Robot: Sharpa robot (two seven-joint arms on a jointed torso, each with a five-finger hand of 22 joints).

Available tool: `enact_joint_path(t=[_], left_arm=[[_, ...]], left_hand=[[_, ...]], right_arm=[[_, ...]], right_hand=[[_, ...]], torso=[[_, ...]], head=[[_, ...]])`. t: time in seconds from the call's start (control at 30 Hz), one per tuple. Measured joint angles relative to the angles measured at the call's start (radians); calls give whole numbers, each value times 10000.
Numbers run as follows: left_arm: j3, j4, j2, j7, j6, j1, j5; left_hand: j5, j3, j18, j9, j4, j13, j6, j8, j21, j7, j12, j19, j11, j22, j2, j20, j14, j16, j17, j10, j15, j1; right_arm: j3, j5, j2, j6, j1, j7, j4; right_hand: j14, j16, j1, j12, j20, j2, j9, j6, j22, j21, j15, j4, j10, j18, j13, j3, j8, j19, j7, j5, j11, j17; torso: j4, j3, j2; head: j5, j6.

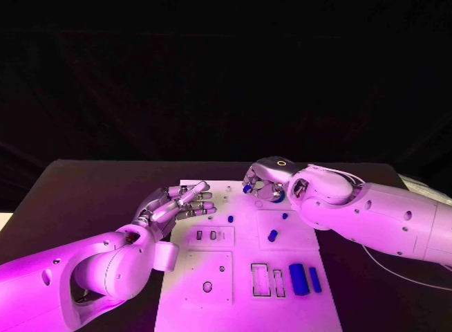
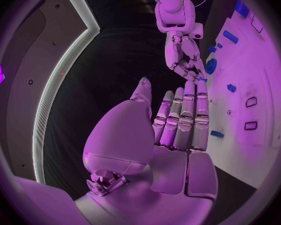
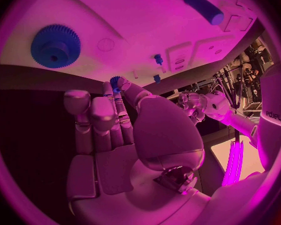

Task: Assemble the parts on the task board

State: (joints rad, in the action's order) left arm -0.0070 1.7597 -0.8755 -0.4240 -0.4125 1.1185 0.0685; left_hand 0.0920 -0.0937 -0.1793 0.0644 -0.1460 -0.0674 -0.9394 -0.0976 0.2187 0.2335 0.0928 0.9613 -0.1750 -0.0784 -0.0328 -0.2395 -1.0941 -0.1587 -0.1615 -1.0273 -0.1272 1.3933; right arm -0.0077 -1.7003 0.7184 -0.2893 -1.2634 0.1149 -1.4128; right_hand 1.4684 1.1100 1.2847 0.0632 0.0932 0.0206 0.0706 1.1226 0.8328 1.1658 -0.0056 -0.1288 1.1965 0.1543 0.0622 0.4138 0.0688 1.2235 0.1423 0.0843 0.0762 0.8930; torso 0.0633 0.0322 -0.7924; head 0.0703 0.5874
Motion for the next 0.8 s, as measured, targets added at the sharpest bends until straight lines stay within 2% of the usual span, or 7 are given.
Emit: enact_joint_path(t=[0.3,0.57,0.8], left_arm=[[0,42,-5,11,5,0,3],[0,113,-21,23,13,9,5],[0,129,-28,34,18,22,6]], left_hand=[[0,0,1,0,0,0,0,0,0,0,0,0,0,9,0,0,0,0,-10,0,0,0],[0,0,0,0,0,0,0,0,0,-1,0,0,0,8,0,0,0,0,-9,0,0,0],[0,0,1,0,0,0,-1,0,0,-1,0,0,0,7,0,0,0,0,-9,0,0,0]], right_arm=[[5,109,-681,-276,-18,163,585],[4,141,-1094,-271,-19,244,1007],[0,140,-1350,-256,-20,311,1261]], right_hand=[[0,54,-57,1,0,-57,0,6,36,0,0,35,1,0,15,34,-20,0,-7,-16,1,52],[0,114,-66,2,0,-148,0,4,68,51,0,76,1,1,13,75,-48,-1,-8,-58,1,88],[-1,114,-66,2,0,-148,0,2,81,50,0,76,1,0,12,74,-58,-1,-7,-59,1,99]], torso=[[30,19,-41],[81,39,-90],[88,41,-120]], head=[[-11,-16],[-3,-38],[-20,-38]])
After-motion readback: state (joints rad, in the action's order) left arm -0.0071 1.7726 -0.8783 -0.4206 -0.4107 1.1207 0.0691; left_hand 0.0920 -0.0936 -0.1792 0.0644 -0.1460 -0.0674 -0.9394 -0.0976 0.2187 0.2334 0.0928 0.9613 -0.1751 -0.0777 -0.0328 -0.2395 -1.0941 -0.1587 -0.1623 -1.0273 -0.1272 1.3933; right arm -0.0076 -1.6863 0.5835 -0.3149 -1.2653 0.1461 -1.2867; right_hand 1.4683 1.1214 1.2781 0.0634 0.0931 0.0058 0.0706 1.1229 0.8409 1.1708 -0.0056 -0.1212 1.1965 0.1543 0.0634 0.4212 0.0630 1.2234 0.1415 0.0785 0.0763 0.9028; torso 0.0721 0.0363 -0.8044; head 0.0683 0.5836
